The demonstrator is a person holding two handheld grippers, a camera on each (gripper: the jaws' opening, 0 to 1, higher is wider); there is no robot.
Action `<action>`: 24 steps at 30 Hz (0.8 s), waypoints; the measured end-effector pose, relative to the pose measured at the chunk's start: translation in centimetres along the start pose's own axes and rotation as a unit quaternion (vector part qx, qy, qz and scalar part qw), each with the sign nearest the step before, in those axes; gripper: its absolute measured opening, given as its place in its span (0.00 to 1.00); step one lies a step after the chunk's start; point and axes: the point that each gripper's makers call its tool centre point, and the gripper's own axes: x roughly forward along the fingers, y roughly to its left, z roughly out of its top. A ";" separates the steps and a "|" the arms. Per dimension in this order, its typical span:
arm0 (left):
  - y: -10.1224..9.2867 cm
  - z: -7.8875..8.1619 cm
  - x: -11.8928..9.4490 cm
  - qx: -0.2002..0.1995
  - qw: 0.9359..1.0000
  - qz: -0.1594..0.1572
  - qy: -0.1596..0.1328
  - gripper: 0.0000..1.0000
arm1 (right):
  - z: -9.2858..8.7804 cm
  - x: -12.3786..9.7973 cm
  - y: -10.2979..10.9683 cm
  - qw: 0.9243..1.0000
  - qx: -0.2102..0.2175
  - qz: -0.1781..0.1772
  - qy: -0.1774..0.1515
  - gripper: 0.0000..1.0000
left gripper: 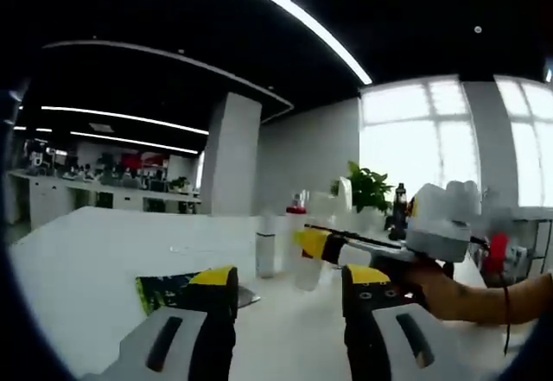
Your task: Arrange the skincare products in the storage area until every visible bottle or jar stands upright without overlapping.
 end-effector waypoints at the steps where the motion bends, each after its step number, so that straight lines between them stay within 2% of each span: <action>1: 0.1 0.1 0.0 0.001 1.000 0.003 -0.002 0.50 | -0.1 0.4 -0.3 1.000 0.005 -0.003 0.000 0.20; 2: 0.5 0.0 0.1 -0.001 1.000 0.008 -0.001 0.49 | -1.1 0.7 -0.7 1.000 0.015 -0.012 0.018 0.20; 5: 0.8 -0.5 0.3 -0.017 1.000 0.010 0.004 0.49 | -2.4 1.0 -1.1 0.999 -0.018 -0.023 0.035 0.20; 7: 0.8 -0.8 0.5 -0.028 1.000 0.002 0.010 0.49 | -2.9 1.1 -1.0 0.999 -0.008 -0.017 0.038 0.20; 9: 0.6 -0.6 0.5 -0.032 0.999 0.000 0.008 0.49 | -2.7 1.7 -1.2 0.999 -0.014 -0.021 0.039 0.20; 11: 0.7 -0.6 0.5 -0.025 1.000 0.004 0.008 0.49 | -2.5 1.6 -1.7 0.998 -0.037 -0.029 0.033 0.20; 16: -0.1 -0.5 0.3 -0.028 1.000 -0.009 0.004 0.50 | -3.5 1.2 -2.1 0.997 -0.044 -0.036 0.047 0.20; 24: -0.2 -0.7 0.0 -0.024 1.000 -0.007 0.006 0.50 | -4.1 1.1 -2.2 0.995 -0.071 -0.038 0.055 0.20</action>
